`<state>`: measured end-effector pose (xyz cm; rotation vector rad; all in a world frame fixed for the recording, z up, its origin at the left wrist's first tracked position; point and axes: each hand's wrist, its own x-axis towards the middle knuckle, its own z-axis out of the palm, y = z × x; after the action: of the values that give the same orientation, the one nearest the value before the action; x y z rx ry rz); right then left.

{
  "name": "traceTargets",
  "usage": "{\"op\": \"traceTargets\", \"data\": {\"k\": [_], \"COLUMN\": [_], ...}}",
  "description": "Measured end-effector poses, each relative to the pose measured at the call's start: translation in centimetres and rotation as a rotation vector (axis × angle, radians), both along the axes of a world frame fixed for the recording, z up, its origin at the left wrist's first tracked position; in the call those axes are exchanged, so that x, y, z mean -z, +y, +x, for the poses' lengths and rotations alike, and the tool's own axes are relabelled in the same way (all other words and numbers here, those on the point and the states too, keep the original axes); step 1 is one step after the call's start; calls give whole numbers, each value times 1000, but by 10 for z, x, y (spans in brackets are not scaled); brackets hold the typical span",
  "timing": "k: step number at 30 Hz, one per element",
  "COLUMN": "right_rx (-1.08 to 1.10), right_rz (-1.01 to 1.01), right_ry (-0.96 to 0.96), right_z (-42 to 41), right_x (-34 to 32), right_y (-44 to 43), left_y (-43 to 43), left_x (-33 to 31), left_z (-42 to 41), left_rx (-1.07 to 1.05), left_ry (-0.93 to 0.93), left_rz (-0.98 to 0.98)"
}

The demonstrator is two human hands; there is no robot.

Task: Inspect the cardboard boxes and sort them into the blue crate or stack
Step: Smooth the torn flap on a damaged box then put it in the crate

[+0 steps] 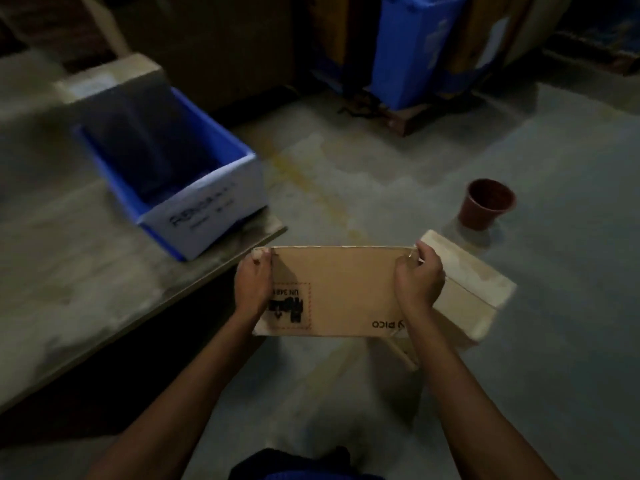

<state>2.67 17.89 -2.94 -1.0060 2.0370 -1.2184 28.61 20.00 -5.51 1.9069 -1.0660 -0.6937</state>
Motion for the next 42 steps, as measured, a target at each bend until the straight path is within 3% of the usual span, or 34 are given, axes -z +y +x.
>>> {"op": "traceTargets", "data": {"k": [9,20,27,32,36,42], "right_rx": [-284,-515,-803,-937,-1055,-1190], "right_rz": [-35,-186,-149,-60,69,74], "right_ry": [-29,-177,-295,-341,-325,-179], "right_z": [177,359,438,490,520,562], "right_x": [-14,-62,-74,-54,-31,-13], "right_y": [65,165,163,137,116,87], "left_y": [146,299,317,303,286,267], "left_x": [-23,-78,-93,-68,-39,-9], "left_z": [154,300,373,428,471,516], "left_rx": [-350,-637,-836,-887,-891,-935], "left_ry": [-26,-11,27,111,135,179], "left_rz": [19,-226,-379,-473,-385,-163]}}
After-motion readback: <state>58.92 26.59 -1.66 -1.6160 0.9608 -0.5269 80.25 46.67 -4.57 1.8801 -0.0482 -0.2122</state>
